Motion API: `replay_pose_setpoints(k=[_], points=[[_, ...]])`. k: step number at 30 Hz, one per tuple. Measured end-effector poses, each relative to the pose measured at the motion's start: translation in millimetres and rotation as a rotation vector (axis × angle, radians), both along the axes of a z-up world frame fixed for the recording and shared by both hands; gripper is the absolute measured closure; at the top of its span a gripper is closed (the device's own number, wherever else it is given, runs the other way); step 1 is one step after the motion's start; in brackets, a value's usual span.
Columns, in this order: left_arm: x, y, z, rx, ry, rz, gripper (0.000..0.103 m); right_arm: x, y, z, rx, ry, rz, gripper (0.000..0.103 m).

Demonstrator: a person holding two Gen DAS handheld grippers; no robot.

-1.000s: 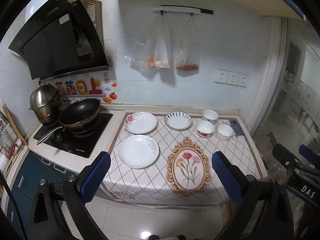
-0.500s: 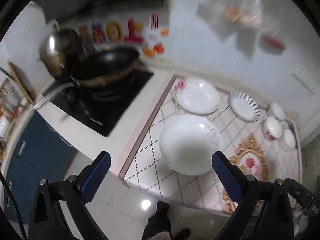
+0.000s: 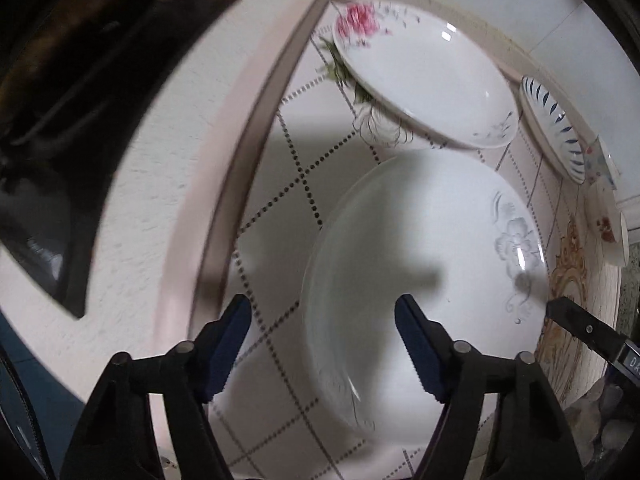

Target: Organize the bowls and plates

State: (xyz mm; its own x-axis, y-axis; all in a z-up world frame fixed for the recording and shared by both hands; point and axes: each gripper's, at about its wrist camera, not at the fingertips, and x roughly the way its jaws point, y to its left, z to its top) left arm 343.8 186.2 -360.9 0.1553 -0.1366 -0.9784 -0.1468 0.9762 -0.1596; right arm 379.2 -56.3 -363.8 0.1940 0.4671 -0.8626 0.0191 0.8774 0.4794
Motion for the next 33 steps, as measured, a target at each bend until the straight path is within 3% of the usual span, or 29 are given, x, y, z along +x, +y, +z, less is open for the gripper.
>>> replay_pose_setpoints(k=[7,10,12,23,33], points=[[2,-6,-7,-0.024,0.020,-0.053,0.056,16,18,-26,0.010,0.033,0.009,0.062],[1,-10,-2,-0.031,0.008,-0.065,0.068,17,22,-28,-0.003,0.023,0.024,0.083],[-1,-13,1,-0.018,0.002,-0.057,0.068,18,25,-31,-0.009,0.007,0.027,0.089],[-23,-45,23,0.009,-0.037,-0.081,0.069,14,9,-18,-0.022,-0.038,0.063,0.089],[-20,-105,51,-0.041,-0.083,-0.158,0.069,-1,-63,27,-0.035,-0.096,0.029,0.089]])
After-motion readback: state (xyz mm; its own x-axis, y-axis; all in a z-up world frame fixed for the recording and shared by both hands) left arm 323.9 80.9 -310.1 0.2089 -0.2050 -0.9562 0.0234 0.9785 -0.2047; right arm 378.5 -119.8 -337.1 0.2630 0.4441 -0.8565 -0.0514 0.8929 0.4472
